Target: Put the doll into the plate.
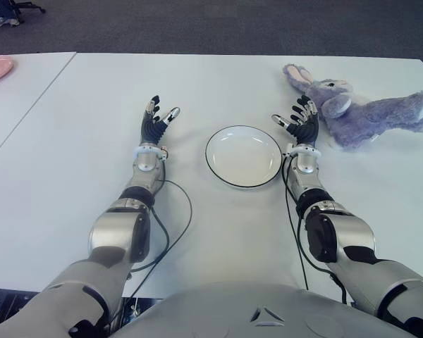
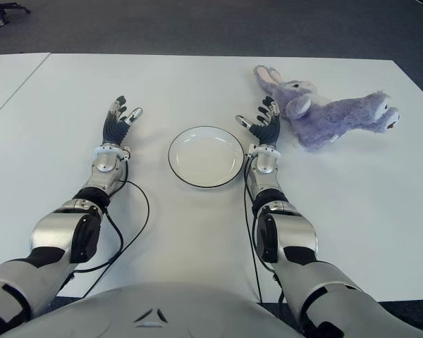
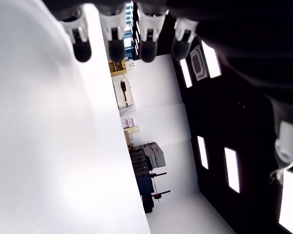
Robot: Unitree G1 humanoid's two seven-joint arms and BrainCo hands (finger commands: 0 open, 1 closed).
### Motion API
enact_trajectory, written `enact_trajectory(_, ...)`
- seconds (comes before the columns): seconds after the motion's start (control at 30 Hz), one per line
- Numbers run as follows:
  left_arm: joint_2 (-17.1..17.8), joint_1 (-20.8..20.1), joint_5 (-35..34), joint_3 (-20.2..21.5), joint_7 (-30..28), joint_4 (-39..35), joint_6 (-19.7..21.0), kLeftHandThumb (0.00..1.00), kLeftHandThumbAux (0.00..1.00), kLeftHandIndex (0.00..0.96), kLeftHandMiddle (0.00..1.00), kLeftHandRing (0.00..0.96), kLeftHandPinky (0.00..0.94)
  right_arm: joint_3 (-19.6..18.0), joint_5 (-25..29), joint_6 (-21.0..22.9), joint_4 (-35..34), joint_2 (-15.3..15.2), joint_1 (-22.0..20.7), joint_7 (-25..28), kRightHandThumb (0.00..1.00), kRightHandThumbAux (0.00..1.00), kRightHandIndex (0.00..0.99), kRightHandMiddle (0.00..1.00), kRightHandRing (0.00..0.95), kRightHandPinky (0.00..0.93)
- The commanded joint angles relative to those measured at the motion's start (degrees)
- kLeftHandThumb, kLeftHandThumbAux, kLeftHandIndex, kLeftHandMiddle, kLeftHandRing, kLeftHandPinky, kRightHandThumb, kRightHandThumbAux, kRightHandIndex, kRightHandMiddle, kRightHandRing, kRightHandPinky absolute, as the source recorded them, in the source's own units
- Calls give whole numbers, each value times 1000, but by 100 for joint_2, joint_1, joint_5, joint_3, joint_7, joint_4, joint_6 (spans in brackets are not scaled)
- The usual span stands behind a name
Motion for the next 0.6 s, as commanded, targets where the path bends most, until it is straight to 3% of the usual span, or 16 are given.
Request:
enact_trajectory(0.03,-382,1022,90,-79,61,692,857,0,500,47,75,55,43,-3,4,697,817,245,1233,54,10,935,140,169,194,242)
enact_trajectory(0.33,-376,1024,70,-61,27,691,861,0,507,45,75,54,38,-30,37,738,809,264,1165,85,26,932,145,169,200,261)
enact_trajectory(0.6,-361,1020,68,-59,14,688,896,0,509,48,76,54,39,56,-33,681,738,242,783,-22,83,880,149,171,200,247)
